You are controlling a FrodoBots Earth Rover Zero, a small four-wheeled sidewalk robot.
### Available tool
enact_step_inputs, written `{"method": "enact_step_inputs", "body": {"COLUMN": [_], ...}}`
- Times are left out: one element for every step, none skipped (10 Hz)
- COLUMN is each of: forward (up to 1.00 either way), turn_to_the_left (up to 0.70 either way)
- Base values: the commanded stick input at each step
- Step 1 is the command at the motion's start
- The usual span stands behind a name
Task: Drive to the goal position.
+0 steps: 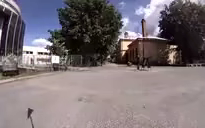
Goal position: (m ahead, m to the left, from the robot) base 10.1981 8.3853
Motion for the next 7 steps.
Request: {"method": "enact_step_inputs", "body": {"forward": [0.85,0.85,0.85,0.85,0.85,0.85,0.85], "turn_to_the_left": [0.00,0.00,0.00,0.00,0.00,0.00,0.00]}}
